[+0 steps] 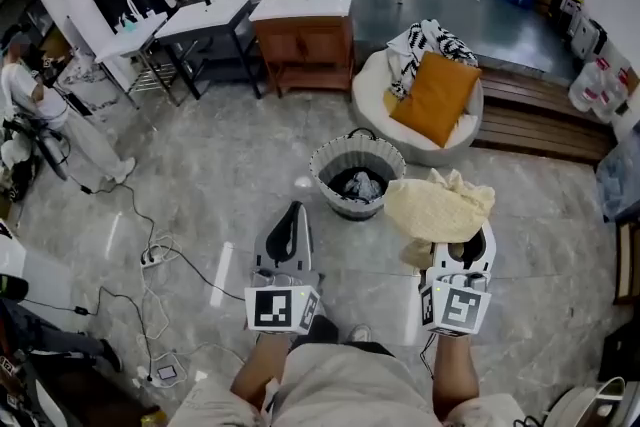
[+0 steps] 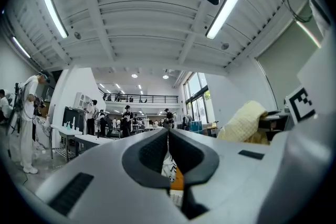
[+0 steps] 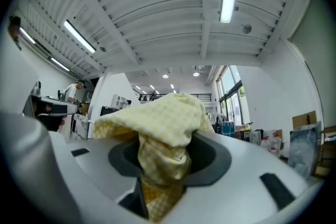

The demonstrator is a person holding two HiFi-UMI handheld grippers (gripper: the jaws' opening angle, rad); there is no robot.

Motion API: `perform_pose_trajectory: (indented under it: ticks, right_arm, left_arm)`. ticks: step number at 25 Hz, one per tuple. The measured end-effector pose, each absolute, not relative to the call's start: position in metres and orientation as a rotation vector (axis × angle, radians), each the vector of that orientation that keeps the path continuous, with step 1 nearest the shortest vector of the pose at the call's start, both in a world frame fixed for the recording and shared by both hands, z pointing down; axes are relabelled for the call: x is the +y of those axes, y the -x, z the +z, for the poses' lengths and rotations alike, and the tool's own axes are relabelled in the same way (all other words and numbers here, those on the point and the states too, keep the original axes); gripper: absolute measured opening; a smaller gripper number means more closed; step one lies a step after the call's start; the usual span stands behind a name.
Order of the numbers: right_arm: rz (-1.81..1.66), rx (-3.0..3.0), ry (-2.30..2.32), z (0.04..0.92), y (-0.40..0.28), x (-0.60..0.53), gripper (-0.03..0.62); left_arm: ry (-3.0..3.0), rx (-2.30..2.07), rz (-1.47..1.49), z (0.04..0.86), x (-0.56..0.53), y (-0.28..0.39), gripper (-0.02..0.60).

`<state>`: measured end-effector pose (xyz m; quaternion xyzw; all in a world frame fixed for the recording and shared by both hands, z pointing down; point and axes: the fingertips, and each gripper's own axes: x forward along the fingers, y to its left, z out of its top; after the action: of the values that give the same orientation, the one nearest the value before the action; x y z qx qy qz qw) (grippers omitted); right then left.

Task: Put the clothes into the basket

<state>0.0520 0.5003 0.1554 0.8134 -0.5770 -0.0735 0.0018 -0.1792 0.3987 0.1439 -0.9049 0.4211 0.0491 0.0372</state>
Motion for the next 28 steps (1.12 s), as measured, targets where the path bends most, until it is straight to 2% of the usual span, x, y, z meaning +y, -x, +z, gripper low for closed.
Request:
perform_pose_trajectory:
  ticks: [14, 28]
  right_arm:
    - [-0.227, -1.934, -2.45, 0.167, -0.047, 0.472, 0.164]
    - [-0.213, -1.931, -2.446, 0.159, -0.048, 0.354, 0.166]
  left_arm:
    - [2.789, 1.308, 0.156, 0.155, 0.381, 0.169, 0.008]
    - [2.807, 1.286, 0.197, 0.152, 0.269, 0.167, 0.008]
